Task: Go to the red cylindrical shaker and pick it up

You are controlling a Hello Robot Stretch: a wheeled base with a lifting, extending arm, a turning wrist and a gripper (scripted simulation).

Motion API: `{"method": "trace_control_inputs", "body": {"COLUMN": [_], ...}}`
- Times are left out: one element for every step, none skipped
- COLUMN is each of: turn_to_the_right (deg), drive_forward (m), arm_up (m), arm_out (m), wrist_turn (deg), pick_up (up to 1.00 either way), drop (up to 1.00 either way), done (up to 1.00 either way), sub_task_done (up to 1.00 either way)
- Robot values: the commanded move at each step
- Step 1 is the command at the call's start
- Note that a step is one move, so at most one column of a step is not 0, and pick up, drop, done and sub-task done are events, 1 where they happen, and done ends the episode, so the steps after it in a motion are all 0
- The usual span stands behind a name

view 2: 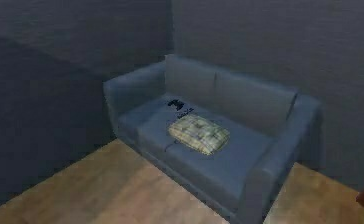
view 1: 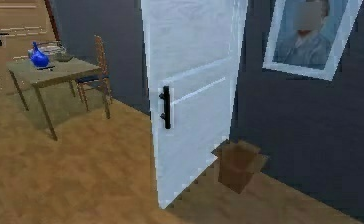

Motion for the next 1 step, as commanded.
{"method": "trace_control_inputs", "body": {"turn_to_the_right": [-33.0], "drive_forward": [0.00], "arm_up": [0.00], "arm_out": [0.00], "wrist_turn": [0.0], "pick_up": [0.00], "drop": [0.00], "done": [0.00], "sub_task_done": [0.00]}}
